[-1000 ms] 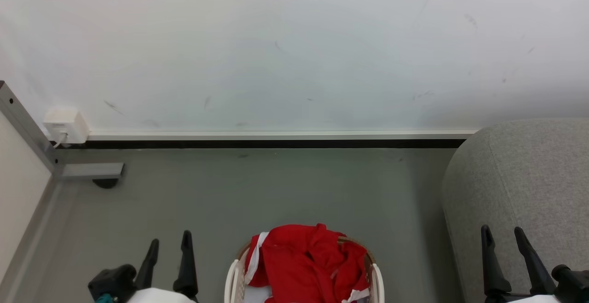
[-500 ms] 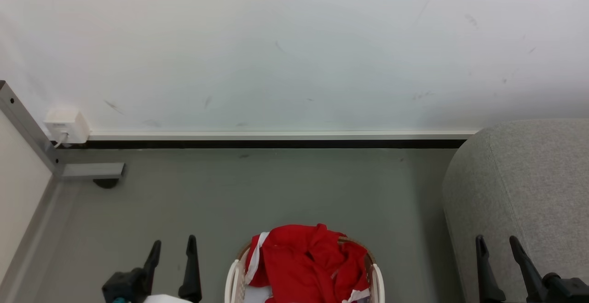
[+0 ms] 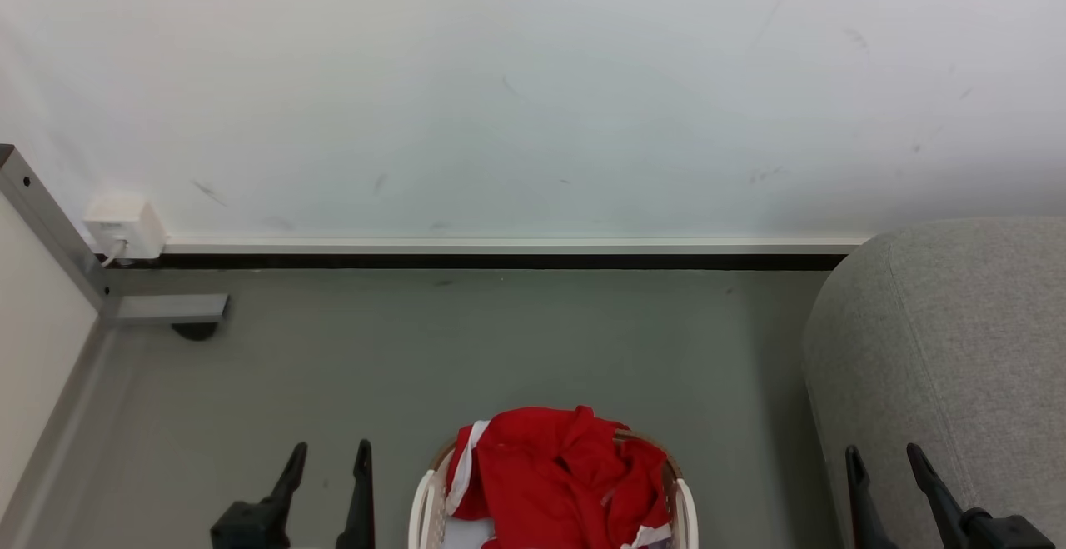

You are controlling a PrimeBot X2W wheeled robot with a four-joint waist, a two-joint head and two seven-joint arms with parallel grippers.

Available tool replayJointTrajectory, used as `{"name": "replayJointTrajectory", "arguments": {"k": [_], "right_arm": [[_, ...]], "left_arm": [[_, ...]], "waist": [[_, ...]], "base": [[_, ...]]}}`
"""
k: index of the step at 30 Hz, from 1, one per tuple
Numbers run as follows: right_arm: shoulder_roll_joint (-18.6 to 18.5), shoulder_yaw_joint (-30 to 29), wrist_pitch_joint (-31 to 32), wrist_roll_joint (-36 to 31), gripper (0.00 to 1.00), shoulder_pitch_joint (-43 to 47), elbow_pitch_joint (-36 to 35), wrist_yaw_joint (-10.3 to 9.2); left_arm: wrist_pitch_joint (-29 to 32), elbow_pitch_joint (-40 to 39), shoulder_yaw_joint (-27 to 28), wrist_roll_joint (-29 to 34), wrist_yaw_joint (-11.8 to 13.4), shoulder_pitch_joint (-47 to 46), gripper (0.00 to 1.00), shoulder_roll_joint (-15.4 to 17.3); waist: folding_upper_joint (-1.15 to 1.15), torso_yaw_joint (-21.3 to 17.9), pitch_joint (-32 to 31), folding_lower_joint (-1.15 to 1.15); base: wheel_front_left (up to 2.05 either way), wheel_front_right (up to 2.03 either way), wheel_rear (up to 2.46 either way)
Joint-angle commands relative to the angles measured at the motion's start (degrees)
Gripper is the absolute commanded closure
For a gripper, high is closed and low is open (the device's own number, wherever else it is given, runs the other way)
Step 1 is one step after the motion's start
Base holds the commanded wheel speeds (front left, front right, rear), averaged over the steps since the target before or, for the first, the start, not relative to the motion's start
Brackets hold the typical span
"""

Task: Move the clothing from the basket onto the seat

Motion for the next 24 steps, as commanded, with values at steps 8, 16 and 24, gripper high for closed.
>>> {"name": "replayJointTrajectory", "arguments": {"k": [8, 16, 24], "right_arm": [[-0.5, 0.35, -1.17, -2.87, 0.0, 0.57, 1.09, -0.11], [-0.49, 1.04, -1.56, -2.88, 0.0, 0.2, 1.55, -0.12], [-0.48, 1.8, -1.56, -2.12, 0.0, -0.7, 1.27, -0.12]], "left_arm": [[-1.17, 0.9, -0.04, 3.59, -0.03, 0.54, 0.0, 0.36], [-1.47, 1.21, 0.07, 4.51, -0.05, 0.83, 0.0, 0.22], [-1.47, 1.33, 0.41, 4.01, -0.38, 0.51, 0.0, 0.16]], "waist": [[0.0, 0.01, 0.06, 0.0], [0.0, -0.4, 0.18, 0.0], [0.0, -1.72, 1.08, 0.0]], "base": [[0.0, 0.0, 0.0], [0.0, 0.0, 0.0], [0.0, 0.0, 0.0]]}}
